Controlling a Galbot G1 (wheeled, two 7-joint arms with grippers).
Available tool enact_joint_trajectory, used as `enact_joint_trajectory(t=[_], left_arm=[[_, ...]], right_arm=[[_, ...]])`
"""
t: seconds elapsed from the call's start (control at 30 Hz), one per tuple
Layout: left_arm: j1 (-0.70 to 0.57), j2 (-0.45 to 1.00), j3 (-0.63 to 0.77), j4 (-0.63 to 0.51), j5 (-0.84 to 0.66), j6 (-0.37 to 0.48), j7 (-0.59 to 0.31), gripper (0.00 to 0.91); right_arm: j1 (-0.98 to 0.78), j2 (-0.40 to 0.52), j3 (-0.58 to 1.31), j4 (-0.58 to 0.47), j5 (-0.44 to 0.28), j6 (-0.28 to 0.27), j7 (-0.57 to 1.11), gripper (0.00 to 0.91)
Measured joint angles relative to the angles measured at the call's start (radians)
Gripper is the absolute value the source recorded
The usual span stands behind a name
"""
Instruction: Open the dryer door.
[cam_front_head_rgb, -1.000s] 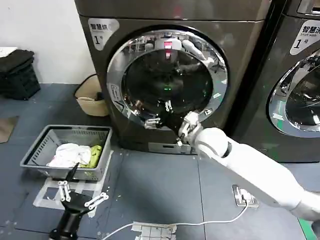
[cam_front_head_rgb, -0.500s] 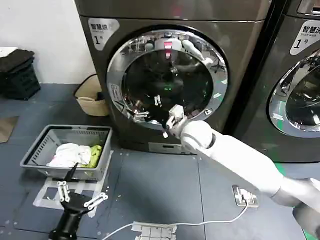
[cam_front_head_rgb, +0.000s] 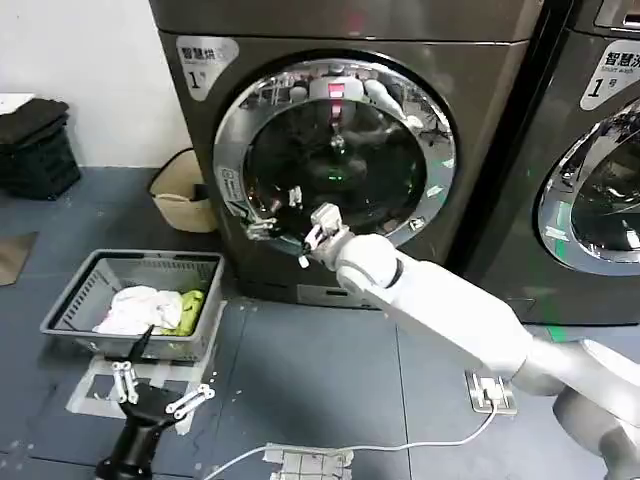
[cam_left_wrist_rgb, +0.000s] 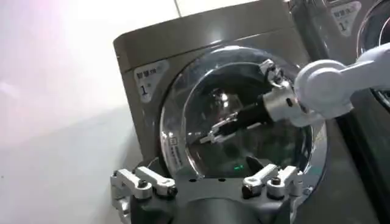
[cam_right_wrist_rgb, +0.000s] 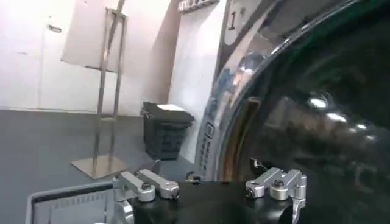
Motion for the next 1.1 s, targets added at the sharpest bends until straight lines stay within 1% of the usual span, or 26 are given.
enact_joint_trajectory(t=[0.53,1.1], left_arm=[[0.012,-0.002,0.0,-0.013,-0.001,-0.002,0.0,0.907],[0.011,-0.002,-0.002,-0.01,-0.004,-0.004,-0.001,0.907]], right_arm=[[0.019,0.074,-0.014,-0.083,0.0,-0.004,-0.012,0.907],[0.061,0.14,-0.014,-0.21,-0.001,0.01,-0.103,0.907]])
